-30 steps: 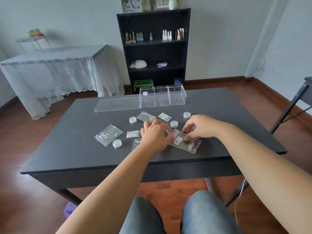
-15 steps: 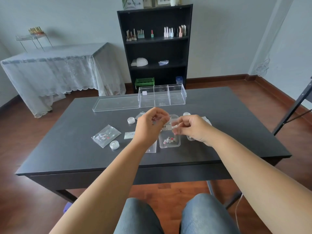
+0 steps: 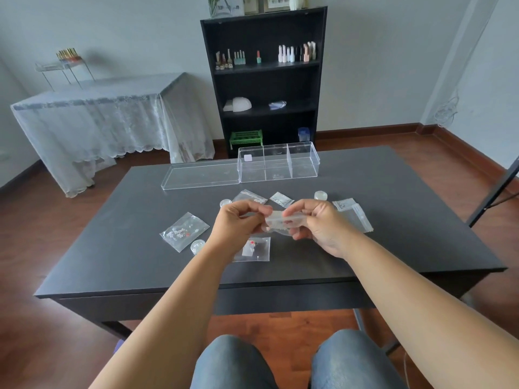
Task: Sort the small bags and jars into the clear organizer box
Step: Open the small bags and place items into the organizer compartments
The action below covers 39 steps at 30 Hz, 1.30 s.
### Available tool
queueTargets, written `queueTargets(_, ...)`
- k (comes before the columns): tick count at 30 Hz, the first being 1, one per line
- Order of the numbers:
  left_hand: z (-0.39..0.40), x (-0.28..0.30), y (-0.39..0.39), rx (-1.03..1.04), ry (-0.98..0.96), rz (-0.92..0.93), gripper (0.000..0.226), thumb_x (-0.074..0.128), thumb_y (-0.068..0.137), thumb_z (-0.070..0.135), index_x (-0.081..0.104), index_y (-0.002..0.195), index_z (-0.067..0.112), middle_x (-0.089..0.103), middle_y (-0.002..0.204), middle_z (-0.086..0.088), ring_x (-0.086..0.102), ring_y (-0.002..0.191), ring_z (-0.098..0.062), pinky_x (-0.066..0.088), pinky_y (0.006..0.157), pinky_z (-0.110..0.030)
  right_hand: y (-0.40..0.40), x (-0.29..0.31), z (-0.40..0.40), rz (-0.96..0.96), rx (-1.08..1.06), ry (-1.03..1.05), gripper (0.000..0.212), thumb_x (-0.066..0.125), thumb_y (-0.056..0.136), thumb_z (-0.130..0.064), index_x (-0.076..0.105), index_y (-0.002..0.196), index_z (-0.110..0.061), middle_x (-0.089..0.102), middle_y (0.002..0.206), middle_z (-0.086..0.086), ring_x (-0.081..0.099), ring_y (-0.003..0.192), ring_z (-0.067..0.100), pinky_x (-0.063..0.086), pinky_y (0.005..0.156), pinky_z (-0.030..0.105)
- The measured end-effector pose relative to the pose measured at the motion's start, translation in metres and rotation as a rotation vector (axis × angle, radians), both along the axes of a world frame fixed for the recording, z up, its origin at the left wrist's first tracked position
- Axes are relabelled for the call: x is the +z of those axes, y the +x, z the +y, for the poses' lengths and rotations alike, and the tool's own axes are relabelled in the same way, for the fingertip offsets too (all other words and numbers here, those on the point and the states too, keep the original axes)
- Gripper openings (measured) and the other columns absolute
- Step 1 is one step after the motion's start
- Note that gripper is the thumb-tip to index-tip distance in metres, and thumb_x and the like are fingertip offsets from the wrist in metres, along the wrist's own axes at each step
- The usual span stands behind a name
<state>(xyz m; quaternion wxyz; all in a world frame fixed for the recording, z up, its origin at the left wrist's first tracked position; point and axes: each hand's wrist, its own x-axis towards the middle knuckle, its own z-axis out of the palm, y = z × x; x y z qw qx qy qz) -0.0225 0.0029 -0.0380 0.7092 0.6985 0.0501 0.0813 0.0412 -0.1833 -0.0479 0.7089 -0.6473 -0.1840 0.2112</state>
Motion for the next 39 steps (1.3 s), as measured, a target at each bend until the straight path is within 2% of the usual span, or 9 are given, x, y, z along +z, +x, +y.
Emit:
queueTargets(6, 0.010, 0.002, -0.001, 0.093, 0.042, -0.013, 0.044, 0.055, 0.086, -0.015, 0.073, 0.061, 0.017, 0.075, 0.089, -0.010, 0.072, 0.076, -0.019, 0.058, 0.065, -0.028, -0.003, 0.003, 0.001, 0.186, 0.146, 0.120, 0.044, 0.032, 0.090, 0.009, 0.075, 0.090, -0.001, 0.073, 0.096, 0.015, 0.068, 0.075, 0.023, 0.057, 0.063, 0.031)
queueTargets(8, 0.013, 0.004, -0.004, 0.096, 0.020, -0.020, 0.042, 0.056, 0.086, -0.013, 0.072, 0.062, 0.017, 0.076, 0.087, -0.006, 0.072, 0.077, -0.017, 0.057, 0.063, -0.026, -0.005, 0.004, 0.006, 0.168, 0.142, 0.127, 0.033, 0.043, 0.097, -0.002, 0.076, 0.091, -0.003, 0.073, 0.098, 0.016, 0.068, 0.074, 0.022, 0.058, 0.063, 0.030)
queueTargets(11, 0.032, 0.007, -0.012, 0.124, 0.083, -0.017, 0.034, 0.061, 0.088, -0.003, 0.075, 0.069, 0.022, 0.076, 0.091, 0.000, 0.070, 0.081, -0.014, 0.055, 0.065, -0.028, -0.008, 0.005, 0.019, -0.060, 0.065, -0.054, 0.009, 0.071, 0.086, -0.010, 0.077, 0.090, -0.014, 0.075, 0.082, 0.008, 0.067, 0.066, 0.015, 0.055, 0.064, 0.023)
queueTargets(15, 0.085, 0.007, -0.028, 0.346, 0.406, 0.013, 0.023, 0.066, 0.086, 0.015, 0.074, 0.083, 0.036, 0.066, 0.071, 0.015, 0.053, 0.058, -0.004, 0.042, 0.055, -0.014, -0.008, 0.005, 0.029, -0.208, -0.046, -0.155, 0.016, 0.074, 0.084, -0.007, 0.076, 0.085, -0.023, 0.074, 0.075, -0.001, 0.065, 0.059, 0.009, 0.051, 0.064, 0.015)
queueTargets(17, 0.110, 0.009, -0.035, 0.405, 0.648, 0.065, 0.020, 0.068, 0.084, 0.020, 0.070, 0.084, 0.040, 0.065, 0.079, 0.020, 0.058, 0.070, -0.001, 0.041, 0.057, -0.011, -0.008, 0.005, 0.030, -0.213, -0.096, -0.129, 0.019, 0.073, 0.084, -0.005, 0.076, 0.085, -0.024, 0.075, 0.081, 0.000, 0.064, 0.058, 0.008, 0.051, 0.062, 0.015)
queueTargets(20, 0.130, 0.011, -0.038, 0.399, 0.899, 0.117, 0.020, 0.070, 0.084, 0.023, 0.064, 0.093, 0.040, 0.059, 0.098, 0.016, 0.056, 0.094, -0.013, 0.038, 0.074, -0.024, -0.008, 0.004, 0.029, -0.230, -0.151, -0.119, 0.020, 0.073, 0.085, -0.007, 0.076, 0.086, -0.026, 0.073, 0.083, 0.002, 0.062, 0.057, 0.008, 0.052, 0.065, 0.018)
queueTargets(25, 0.092, 0.015, -0.021, 0.239, 0.993, -0.037, 0.019, 0.069, 0.084, 0.024, 0.067, 0.098, 0.036, 0.057, 0.101, 0.013, 0.054, 0.097, -0.014, 0.040, 0.078, -0.029, -0.006, 0.003, 0.012, -0.237, -0.280, -0.096, 0.028, 0.071, 0.085, -0.007, 0.077, 0.082, -0.033, 0.074, 0.078, -0.005, 0.064, 0.061, 0.009, 0.054, 0.068, 0.020)
queueTargets(29, 0.033, 0.016, -0.003, 0.049, 0.979, -0.133, 0.019, 0.066, 0.085, 0.028, 0.067, 0.101, 0.038, 0.051, 0.095, 0.026, 0.051, 0.097, -0.009, 0.040, 0.079, -0.027, 0.002, 0.006, -0.018, -0.222, -0.437, -0.090, 0.027, 0.072, 0.084, -0.011, 0.077, 0.086, -0.037, 0.074, 0.078, -0.003, 0.065, 0.063, 0.008, 0.056, 0.068, 0.026)
queueTargets(39, -0.063, 0.011, 0.039, -0.230, 0.998, -0.213, 0.022, 0.066, 0.086, 0.026, 0.070, 0.109, 0.026, 0.060, 0.111, 0.004, 0.054, 0.101, -0.014, 0.044, 0.085, -0.028, 0.012, 0.010, -0.094, -0.181, -0.640, -0.047, 0.028, 0.071, 0.085, -0.006, 0.078, 0.085, -0.033, 0.072, 0.071, -0.008, 0.063, 0.061, 0.006, 0.054, 0.069, 0.026)
